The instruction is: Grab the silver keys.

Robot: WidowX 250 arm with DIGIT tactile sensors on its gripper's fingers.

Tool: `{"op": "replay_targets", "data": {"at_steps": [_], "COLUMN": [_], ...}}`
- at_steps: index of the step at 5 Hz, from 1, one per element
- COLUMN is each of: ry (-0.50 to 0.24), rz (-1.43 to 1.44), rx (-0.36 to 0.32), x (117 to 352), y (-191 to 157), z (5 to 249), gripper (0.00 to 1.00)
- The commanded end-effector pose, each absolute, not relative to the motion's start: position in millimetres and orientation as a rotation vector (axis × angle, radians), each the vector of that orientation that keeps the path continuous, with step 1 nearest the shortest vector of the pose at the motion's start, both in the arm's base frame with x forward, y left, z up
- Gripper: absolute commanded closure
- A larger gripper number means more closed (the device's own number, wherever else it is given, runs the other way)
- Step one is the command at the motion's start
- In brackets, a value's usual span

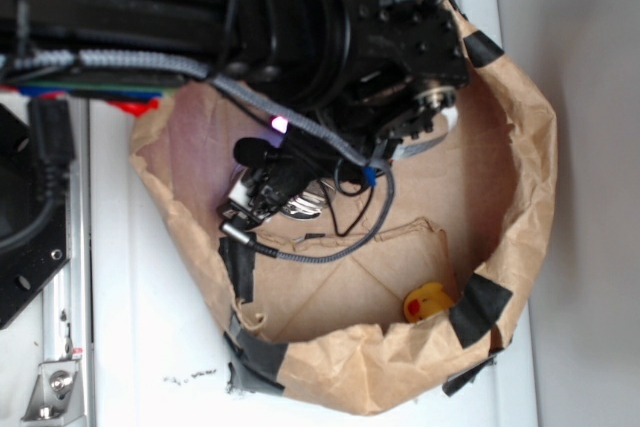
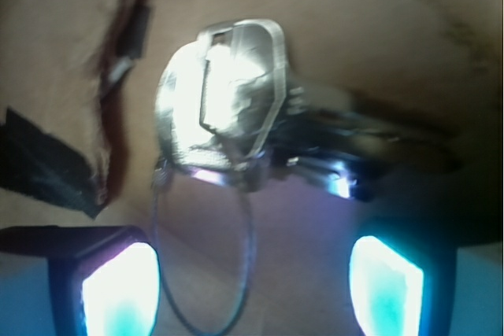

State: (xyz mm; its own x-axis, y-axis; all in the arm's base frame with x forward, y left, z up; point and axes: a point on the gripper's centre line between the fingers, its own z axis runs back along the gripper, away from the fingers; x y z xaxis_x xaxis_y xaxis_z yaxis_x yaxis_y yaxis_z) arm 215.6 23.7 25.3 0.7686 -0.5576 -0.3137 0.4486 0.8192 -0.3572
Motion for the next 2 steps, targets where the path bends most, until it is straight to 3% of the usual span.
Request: {"op": "replay_targets", "data": {"at_steps": [1,2], "ry": [0.378,0.359], "rz": [-0.624,-0.595], "rx": [-0.29,-0.292], "x": [206.2,205.4], "y": [7.4,6.6], "z": [40.6,37.7], "gripper": [0.0,1.0]}}
